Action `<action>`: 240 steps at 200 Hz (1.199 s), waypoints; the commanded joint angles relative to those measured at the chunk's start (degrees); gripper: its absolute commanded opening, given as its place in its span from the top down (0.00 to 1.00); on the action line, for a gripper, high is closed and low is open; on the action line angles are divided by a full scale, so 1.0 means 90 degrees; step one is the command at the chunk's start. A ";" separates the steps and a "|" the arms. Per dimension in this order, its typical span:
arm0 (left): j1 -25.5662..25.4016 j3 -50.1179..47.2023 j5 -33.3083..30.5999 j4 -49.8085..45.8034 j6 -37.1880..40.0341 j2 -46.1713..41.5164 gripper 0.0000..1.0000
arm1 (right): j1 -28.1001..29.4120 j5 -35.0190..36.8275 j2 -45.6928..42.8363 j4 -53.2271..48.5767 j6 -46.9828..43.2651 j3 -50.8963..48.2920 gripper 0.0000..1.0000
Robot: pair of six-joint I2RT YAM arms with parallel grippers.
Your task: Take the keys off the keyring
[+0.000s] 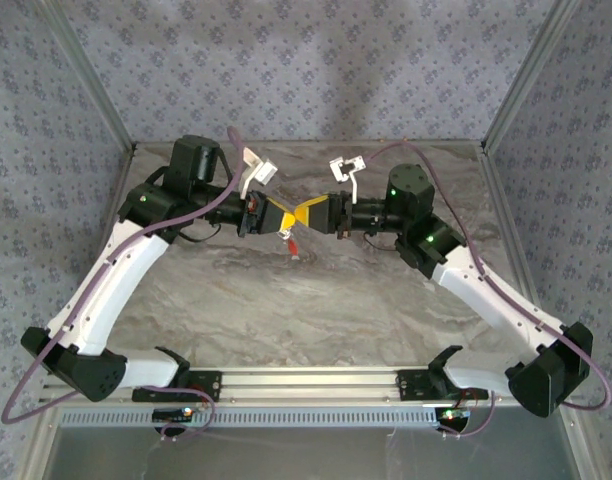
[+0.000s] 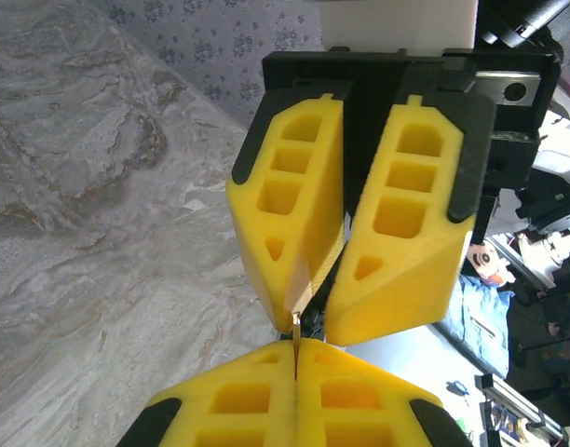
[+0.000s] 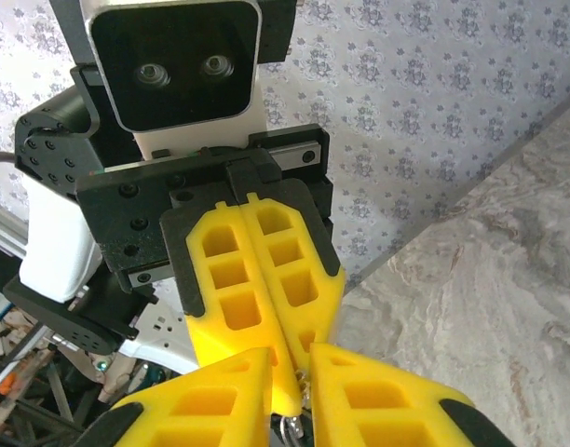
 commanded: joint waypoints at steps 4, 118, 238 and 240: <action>-0.0048 -0.0039 0.0205 0.0147 0.0072 -0.0111 1.00 | 0.0086 -0.0172 0.0090 0.0058 -0.0076 0.0234 0.85; -0.0013 -0.0169 0.0025 0.0384 -0.0097 -0.0235 0.88 | 0.0076 0.0648 -0.0280 -0.0176 -0.0463 0.0123 1.00; 0.0649 -0.0986 -0.0444 0.1603 -0.1054 -0.0865 0.48 | -0.0238 0.1508 -0.0910 0.0413 -0.0135 -0.0457 1.00; 0.0655 -0.1025 -0.0444 0.1658 -0.1095 -0.0883 0.48 | -0.0238 0.1508 -0.0919 0.0458 -0.0108 -0.0474 1.00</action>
